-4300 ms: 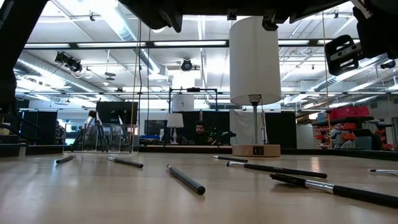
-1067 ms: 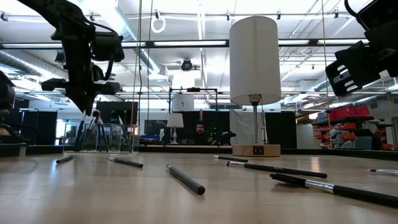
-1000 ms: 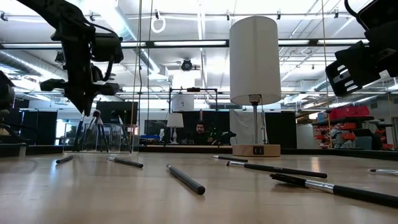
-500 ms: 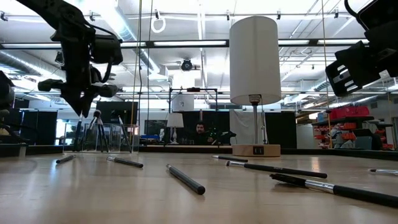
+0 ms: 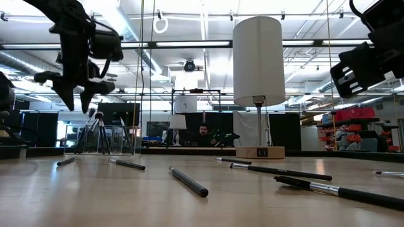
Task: Put items in baskets/containers
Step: Put the black eyeshadow brush into the transparent organizer
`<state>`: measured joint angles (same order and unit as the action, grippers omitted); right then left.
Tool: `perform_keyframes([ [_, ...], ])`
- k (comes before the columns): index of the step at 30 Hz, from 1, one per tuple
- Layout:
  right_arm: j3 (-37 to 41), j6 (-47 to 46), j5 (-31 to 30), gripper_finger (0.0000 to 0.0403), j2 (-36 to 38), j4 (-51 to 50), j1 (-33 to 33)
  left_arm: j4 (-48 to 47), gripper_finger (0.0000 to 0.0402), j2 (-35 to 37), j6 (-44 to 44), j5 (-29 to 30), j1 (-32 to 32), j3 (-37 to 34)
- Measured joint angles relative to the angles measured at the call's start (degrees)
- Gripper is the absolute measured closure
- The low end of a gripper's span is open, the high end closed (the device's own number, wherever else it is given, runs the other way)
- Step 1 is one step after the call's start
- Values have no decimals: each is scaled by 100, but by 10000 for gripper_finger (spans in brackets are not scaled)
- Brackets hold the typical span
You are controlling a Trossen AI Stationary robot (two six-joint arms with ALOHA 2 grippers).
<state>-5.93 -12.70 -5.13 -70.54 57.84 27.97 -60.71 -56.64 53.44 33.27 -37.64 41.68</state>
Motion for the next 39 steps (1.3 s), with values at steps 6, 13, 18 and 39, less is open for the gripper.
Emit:
perform_keyframes([
  [6,0,-12,-357,243,0,0,-2,-350,236,240,-78,10,547,740],
  [13,0,-12,-498,243,0,71,-2,197,251,319,141,484,2357,946],
  [18,0,-51,-171,243,2,625,0,1601,267,-341,113,1137,4166,946],
  [39,-1888,-1920,-1691,191,-117,-5730,571,9016,294,-5215,-2686,2855,6354,946],
])
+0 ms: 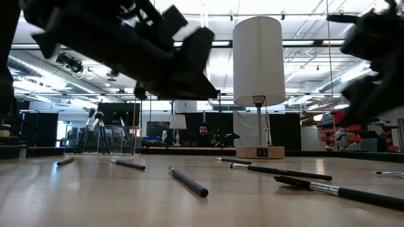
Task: Put items in baskets/containers
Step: Put the black eyeshadow brush into the transparent organizer
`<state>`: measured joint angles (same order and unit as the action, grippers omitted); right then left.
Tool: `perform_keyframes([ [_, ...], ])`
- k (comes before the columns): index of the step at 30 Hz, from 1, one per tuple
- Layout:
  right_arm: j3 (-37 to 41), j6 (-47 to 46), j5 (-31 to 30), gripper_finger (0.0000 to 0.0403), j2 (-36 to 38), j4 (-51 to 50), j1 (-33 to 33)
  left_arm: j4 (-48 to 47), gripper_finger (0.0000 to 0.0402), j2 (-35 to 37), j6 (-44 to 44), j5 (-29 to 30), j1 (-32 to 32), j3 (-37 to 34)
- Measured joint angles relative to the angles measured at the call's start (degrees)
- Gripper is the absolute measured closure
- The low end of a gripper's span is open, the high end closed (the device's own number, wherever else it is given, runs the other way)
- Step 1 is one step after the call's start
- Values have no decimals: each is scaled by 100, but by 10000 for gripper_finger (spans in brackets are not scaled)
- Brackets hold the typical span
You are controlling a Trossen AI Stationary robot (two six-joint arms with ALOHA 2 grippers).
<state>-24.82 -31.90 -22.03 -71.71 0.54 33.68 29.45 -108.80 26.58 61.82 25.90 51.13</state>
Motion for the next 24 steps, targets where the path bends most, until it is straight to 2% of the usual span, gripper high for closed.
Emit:
perform_keyframes([
  [3,91,-551,-70,193,-1,-296,366,345,294,-193,-25,-41,-143,2],
  [8,400,-1644,-766,204,-1,-326,1126,418,294,-260,129,-129,-309,2],
  [13,536,-2062,-1456,214,-130,-316,1789,452,294,-260,130,-196,-335,2],
  [17,540,-2075,-1794,218,-541,-156,1923,452,294,-260,130,-207,-330,2],
  [24,531,-2142,-2028,218,-1595,362,1933,593,294,-260,131,-209,-375,2],
])
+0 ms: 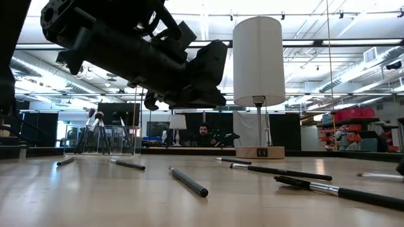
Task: Put items in baskets/containers
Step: Put the black eyeshadow brush into the transparent organizer
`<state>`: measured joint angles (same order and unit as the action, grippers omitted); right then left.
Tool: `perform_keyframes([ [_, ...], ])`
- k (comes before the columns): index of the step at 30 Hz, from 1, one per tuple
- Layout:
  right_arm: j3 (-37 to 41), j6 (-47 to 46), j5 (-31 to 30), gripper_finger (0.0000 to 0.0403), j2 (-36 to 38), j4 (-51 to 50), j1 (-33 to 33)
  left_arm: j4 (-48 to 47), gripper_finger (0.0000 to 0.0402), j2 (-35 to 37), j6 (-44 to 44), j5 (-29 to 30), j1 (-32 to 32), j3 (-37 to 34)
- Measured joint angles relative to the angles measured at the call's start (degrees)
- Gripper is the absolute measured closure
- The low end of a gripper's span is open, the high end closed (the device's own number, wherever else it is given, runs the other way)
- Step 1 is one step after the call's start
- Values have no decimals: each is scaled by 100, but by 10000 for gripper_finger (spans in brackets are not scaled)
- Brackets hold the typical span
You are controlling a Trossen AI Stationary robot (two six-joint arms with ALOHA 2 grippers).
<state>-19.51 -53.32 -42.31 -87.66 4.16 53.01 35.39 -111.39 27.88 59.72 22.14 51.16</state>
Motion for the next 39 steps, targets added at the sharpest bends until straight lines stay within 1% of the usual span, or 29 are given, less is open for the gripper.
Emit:
perform_keyframes([
  [5,-19,-225,-289,218,-458,148,60,93,294,0,2,0,-24,0],
  [7,-8,-258,-361,218,-472,166,127,91,294,0,2,0,-23,0],
  [10,6,-58,-402,218,-267,229,219,111,294,0,2,-2,-23,0],
  [12,24,195,-301,218,-98,283,230,123,294,0,2,0,-23,0],
  [15,24,515,-166,218,47,673,230,138,294,0,2,0,-23,0],
  [19,19,986,206,218,-42,1335,149,158,294,0,6,-2,-23,0],
  [23,18,1230,341,218,-324,1701,59,209,294,2,4,-53,-23,0],
  [26,18,1503,328,218,-693,2241,25,256,294,2,6,-169,-23,0],
  [29,18,1719,150,218,-1145,2829,-17,297,294,2,0,-366,-23,0],
  [32,0,1733,-52,222,-1570,3232,-44,329,294,2,2,-578,-23,0],
  [36,-20,1554,-332,240,-1899,3376,-34,381,294,2,4,-765,-17,0],
  [39,-30,1519,-407,257,-2011,3427,-34,385,294,2,6,-879,-1,0],
])
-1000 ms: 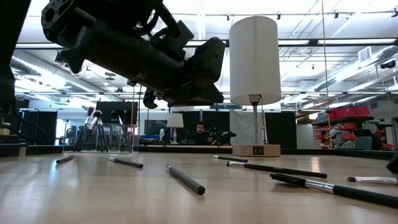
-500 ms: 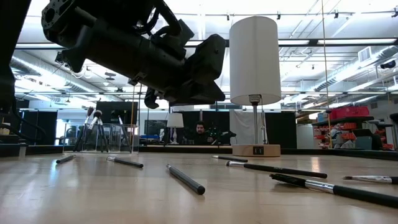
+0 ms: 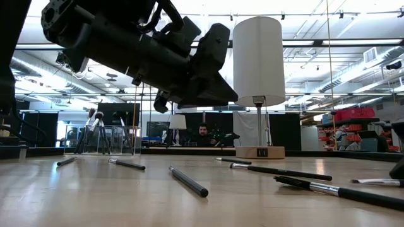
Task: Put items in baskets/containers
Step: Put the black eyeshadow brush into the transparent organizer
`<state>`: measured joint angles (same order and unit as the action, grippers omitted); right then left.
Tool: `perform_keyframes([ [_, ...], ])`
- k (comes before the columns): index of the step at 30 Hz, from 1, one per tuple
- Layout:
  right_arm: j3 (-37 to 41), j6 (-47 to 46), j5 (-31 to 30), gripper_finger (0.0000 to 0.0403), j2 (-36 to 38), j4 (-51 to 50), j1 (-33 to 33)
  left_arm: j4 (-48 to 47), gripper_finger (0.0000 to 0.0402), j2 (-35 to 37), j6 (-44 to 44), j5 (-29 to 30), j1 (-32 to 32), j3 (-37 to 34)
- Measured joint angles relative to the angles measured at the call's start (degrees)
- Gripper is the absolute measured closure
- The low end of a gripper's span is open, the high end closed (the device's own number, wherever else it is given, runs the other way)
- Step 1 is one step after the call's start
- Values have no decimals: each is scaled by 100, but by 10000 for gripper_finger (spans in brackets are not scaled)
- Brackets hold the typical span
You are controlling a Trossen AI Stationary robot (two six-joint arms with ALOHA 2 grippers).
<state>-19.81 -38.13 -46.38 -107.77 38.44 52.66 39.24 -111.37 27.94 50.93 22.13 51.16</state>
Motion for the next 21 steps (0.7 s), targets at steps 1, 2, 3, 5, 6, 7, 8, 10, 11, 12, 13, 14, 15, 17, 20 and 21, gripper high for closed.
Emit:
perform_keyframes([
  [1,-2,-1,-36,263,-22,8,0,1,294,0,9,-34,1,0],
  [2,-2,0,-52,268,-37,19,0,3,294,0,24,-59,4,0],
  [3,-2,19,-84,272,-44,23,-2,3,294,0,33,-69,5,0],
  [5,-2,90,-125,280,-52,28,-18,5,294,0,33,-67,24,0],
  [6,-2,120,-121,283,-52,33,-46,5,294,0,35,-67,24,0],
  [7,-2,156,-107,286,-52,45,-88,5,294,0,35,-69,26,0],
  [8,0,175,-86,288,-52,61,-130,11,294,0,35,-69,28,0],
  [10,0,230,-43,292,-52,96,-209,19,294,0,35,-71,31,0],
  [11,0,263,-21,293,-52,114,-242,18,294,0,36,-85,31,0],
  [12,0,286,3,294,-52,131,-272,20,294,0,37,-110,31,0],
  [13,2,303,32,295,-52,149,-297,19,294,0,37,-127,31,0],
  [14,3,306,62,296,-51,156,-319,20,294,0,37,-127,32,0],
  [15,4,309,88,297,-50,157,-334,18,294,0,37,-128,43,0],
  [17,4,297,124,302,-53,151,-341,18,294,0,26,-128,59,0],
  [20,15,189,93,319,-176,344,-342,16,294,0,3,-126,95,0],
  [21,15,132,79,327,-234,430,-343,15,294,0,-4,-127,98,0],
])
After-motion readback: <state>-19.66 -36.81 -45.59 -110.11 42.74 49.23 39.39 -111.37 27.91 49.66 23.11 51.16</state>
